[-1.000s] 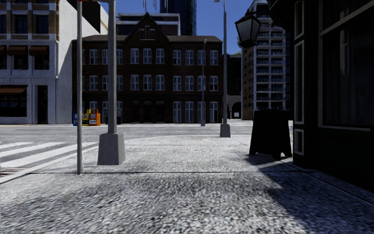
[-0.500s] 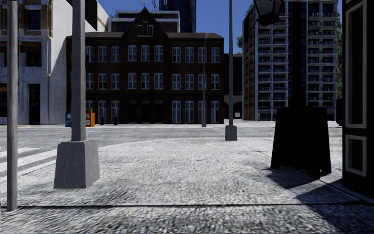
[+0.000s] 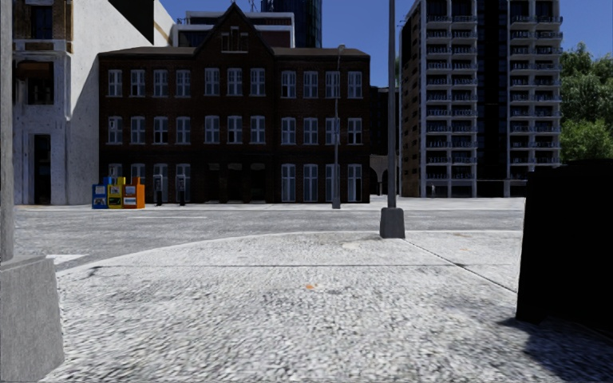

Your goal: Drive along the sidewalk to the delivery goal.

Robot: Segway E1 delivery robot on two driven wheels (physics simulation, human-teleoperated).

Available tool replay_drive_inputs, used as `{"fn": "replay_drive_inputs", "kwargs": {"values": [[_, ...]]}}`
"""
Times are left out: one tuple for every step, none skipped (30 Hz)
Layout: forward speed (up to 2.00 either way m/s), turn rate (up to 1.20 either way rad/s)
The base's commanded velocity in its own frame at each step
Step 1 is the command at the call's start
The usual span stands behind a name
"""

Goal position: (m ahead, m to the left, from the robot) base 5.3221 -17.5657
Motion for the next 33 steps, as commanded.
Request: {"fn": "replay_drive_inputs", "kwargs": {"values": [[2.00, -0.32], [2.00, -0.32], [2.00, -0.42], [2.00, -0.49], [2.00, -0.52], [1.95, -0.52], [1.95, -0.52], [1.91, -0.52], [1.84, -0.52], [1.78, -0.52], [1.77, -0.52], [1.77, -0.52], [1.76, -0.52], [1.75, -0.52], [1.75, -0.52], [1.75, -0.52], [1.75, -0.52], [1.75, -0.52], [1.75, -0.52], [1.75, -0.52], [1.75, -0.52], [1.75, -0.52], [1.75, -0.52], [1.75, -0.52], [1.74, -0.52], [1.74, -0.52], [1.74, -0.52], [1.74, -0.52], [1.74, -0.52], [1.74, -0.52], [1.74, -0.52], [1.74, -0.52], [1.74, -0.52]]}}
